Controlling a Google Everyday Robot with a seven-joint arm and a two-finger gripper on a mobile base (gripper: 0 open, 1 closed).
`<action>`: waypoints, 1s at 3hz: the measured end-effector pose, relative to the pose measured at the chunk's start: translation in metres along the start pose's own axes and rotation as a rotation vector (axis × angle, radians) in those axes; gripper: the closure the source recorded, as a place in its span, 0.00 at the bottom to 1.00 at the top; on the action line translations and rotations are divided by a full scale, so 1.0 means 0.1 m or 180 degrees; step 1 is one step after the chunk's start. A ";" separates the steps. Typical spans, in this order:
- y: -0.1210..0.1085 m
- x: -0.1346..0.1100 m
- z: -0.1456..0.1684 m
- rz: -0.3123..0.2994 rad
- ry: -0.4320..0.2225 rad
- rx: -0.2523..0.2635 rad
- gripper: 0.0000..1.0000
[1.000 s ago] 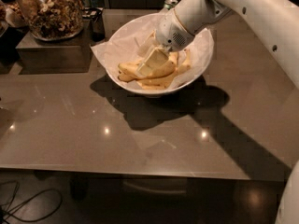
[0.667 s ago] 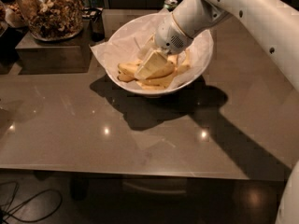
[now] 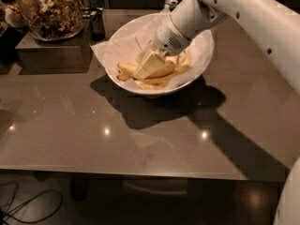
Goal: Pick banana from white bowl
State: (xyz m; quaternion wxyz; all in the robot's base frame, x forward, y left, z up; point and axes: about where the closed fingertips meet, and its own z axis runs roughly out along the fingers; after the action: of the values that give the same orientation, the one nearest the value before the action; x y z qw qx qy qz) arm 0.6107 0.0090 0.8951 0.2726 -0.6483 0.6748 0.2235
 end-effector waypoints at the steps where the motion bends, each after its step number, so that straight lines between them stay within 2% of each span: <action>1: -0.01 0.01 0.03 0.0014 0.0017 -0.0019 0.70; 2: 0.00 0.01 0.01 0.0013 0.0009 -0.0014 0.93; 3: 0.08 0.01 -0.16 -0.0041 -0.0035 0.0120 1.00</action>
Offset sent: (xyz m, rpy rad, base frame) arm -0.0023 -0.0085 -0.0017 0.0067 -0.0051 -0.0106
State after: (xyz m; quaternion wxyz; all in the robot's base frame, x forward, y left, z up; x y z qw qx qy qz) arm 0.6018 -0.0013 0.9058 0.2899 -0.6461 0.6733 0.2126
